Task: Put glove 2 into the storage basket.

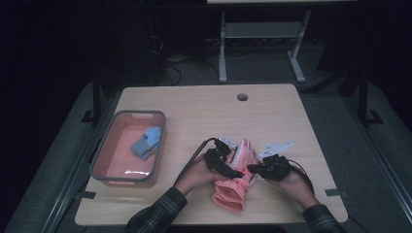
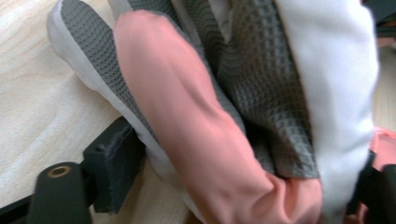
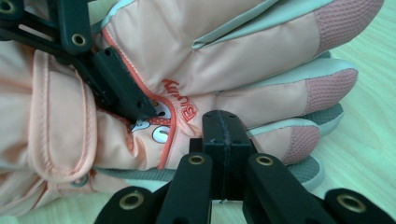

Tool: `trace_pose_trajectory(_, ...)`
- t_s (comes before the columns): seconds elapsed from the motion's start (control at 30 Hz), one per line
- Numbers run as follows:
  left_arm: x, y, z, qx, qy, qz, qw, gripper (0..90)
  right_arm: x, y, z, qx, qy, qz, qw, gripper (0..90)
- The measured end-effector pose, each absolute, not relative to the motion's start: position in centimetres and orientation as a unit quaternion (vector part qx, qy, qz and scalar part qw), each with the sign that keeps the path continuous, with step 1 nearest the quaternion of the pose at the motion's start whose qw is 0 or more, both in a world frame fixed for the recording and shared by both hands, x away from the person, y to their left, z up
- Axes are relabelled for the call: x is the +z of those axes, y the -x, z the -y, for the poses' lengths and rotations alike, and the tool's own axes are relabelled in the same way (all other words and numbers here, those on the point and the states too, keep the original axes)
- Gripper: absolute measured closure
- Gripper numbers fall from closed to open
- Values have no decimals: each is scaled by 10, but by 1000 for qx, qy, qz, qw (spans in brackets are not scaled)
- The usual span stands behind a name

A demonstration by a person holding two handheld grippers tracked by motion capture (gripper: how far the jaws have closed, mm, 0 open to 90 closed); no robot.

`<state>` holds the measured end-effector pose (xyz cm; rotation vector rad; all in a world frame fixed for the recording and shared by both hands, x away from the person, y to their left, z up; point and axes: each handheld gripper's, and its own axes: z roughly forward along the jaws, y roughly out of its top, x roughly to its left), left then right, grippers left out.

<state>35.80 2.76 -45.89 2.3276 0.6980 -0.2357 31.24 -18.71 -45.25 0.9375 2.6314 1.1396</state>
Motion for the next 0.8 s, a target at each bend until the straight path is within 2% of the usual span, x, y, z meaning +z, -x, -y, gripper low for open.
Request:
trace_pose_trajectory(0.23, -459, -356, -23, -106, -897, -259, 343, 303, -454, -313, 183, 370, -312, -872, 66, 900)
trace_pose_trajectory(0.57, -459, -361, -29, -130, -889, -274, 345, 549, -452, -315, 188, 384, -316, -866, 54, 900)
trace_pose_trajectory(0.63, -457, -359, -29, -126, -889, -271, 346, 562, -449, -314, 193, 396, -315, -861, 51, 819)
trace_pose_trajectory(0.67, -456, -360, -29, -127, -889, -272, 346, 584, -445, -312, 199, 408, -316, -855, 50, 731)
trace_pose_trajectory(0.7, -456, -360, -29, -127, -889, -272, 346, 589, -444, -311, 203, 414, -324, -849, 53, 690)
trace_pose_trajectory(0.8, -450, -360, -32, -129, -886, -276, 350, 603, -444, -310, 218, 420, -337, -837, 92, 521)
